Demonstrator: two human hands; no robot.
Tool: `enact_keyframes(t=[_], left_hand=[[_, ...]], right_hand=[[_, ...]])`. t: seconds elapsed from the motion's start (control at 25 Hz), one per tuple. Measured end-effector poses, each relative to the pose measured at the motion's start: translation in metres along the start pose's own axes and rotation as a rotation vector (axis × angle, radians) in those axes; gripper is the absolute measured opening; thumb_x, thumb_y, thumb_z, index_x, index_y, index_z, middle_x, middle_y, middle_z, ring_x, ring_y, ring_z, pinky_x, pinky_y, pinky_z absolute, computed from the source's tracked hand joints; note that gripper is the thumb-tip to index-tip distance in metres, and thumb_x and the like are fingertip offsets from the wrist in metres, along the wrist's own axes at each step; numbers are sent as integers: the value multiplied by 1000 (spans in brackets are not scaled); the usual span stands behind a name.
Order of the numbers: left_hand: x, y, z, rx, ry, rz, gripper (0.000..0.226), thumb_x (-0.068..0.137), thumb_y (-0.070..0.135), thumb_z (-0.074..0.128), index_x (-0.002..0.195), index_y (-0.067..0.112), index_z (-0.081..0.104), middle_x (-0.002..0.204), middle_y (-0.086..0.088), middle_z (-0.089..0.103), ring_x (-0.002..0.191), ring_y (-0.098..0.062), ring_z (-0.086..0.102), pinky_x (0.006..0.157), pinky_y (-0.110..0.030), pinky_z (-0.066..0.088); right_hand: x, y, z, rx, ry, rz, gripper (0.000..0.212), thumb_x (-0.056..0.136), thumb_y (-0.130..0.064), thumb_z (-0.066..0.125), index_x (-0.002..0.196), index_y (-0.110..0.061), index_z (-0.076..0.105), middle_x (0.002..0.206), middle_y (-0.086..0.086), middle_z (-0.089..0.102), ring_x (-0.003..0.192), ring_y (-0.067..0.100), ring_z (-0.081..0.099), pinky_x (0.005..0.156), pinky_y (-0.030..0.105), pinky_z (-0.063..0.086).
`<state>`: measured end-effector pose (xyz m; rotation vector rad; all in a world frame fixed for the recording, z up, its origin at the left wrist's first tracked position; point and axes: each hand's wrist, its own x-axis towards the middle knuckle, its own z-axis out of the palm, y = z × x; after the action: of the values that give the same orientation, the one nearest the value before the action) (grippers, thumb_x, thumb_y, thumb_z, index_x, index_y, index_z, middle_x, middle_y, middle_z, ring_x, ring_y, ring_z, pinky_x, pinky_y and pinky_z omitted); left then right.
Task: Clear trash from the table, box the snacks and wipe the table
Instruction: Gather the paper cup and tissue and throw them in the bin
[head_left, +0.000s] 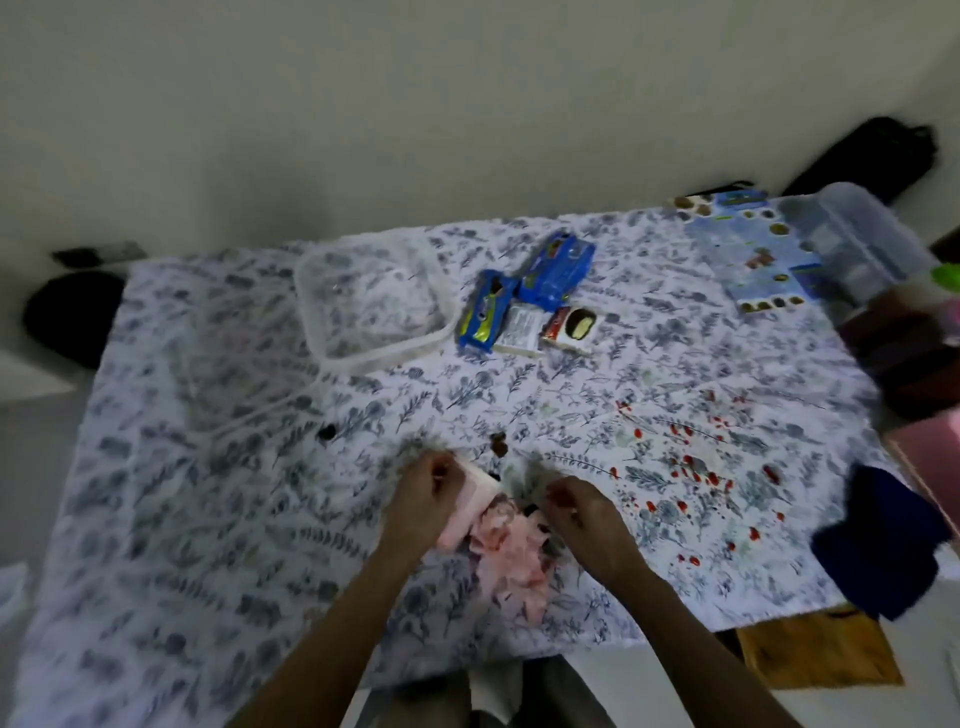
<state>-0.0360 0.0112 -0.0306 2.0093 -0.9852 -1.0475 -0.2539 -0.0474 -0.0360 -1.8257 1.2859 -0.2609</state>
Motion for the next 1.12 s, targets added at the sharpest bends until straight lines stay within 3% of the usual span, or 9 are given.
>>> enact_keyframes(t=[0.16, 0.32, 0.44, 0.56, 0.68, 0.8, 0.88, 0.96, 1.12], left_hand=[[-26, -6, 18, 79, 103, -119, 58, 75, 37, 66, 126, 14, 50, 117, -8, 60, 103, -28, 60, 85, -40, 53], [-24, -8, 34, 147, 162, -158, 71, 72, 25, 72, 134, 12, 39, 126, -15, 53, 108, -31, 54, 85, -38, 48], [-27, -6, 38, 131, 224, -149, 70, 72, 21, 71, 134, 10, 39, 125, -17, 52, 101, -24, 51, 77, -32, 43], [-40, -13, 35, 74, 298, -168, 68, 74, 21, 73, 133, 12, 39, 124, -14, 51, 104, -25, 53, 77, -33, 46], [-58, -21, 26, -53, 330, -211, 68, 76, 21, 73, 134, 17, 37, 126, -11, 51, 100, -23, 57, 78, -39, 55], [-70, -22, 18, -149, 324, -207, 66, 79, 17, 72, 135, 17, 36, 124, -11, 52, 97, -22, 60, 68, -31, 57], [-73, -21, 14, -203, 329, -208, 64, 80, 14, 71, 134, 17, 37, 121, -9, 52, 93, -18, 60, 60, -21, 54], [-75, -19, 12, -237, 334, -210, 63, 81, 13, 70, 135, 16, 37, 116, -5, 52, 89, -12, 60, 53, -15, 51], [-75, -16, 11, -272, 305, -207, 63, 81, 12, 70, 135, 18, 37, 121, -8, 52, 94, -16, 60, 59, -19, 53]], right_hand=[[4, -5, 5, -1, -145, -169, 56, 83, -53, 62, 128, -23, 48, 120, -9, 48, 106, 0, 53, 86, 8, 41], [1, 11, 21, -246, -256, -423, 111, 63, -75, 63, 148, -20, 20, 153, -7, 15, 140, 6, 10, 114, 25, 13], [0, 25, 35, -447, -276, -554, 123, 61, -75, 57, 151, -13, 2, 159, 6, -6, 146, 16, -12, 117, 34, 1], [4, 29, 42, -542, -304, -633, 116, 66, -63, 63, 152, -17, 0, 160, 14, 5, 148, 28, 2, 118, 43, 10], [11, 26, 43, -554, -267, -707, 95, 65, -36, 81, 144, -13, 33, 144, 16, 44, 134, 33, 39, 107, 49, 39], [16, 25, 41, -445, -212, -709, 70, 70, -19, 78, 132, -7, 47, 136, 12, 51, 129, 28, 45, 103, 44, 45], [21, 19, 38, -244, -218, -592, 60, 79, -21, 72, 133, -7, 48, 139, 7, 45, 130, 18, 40, 107, 33, 39], [24, 6, 32, 2, -180, -442, 50, 78, -23, 73, 122, -11, 54, 122, -2, 51, 113, 10, 47, 93, 24, 41], [31, -9, 20, 127, -115, -389, 51, 77, -47, 69, 116, -18, 53, 101, -4, 57, 93, 13, 55, 75, 26, 45]])
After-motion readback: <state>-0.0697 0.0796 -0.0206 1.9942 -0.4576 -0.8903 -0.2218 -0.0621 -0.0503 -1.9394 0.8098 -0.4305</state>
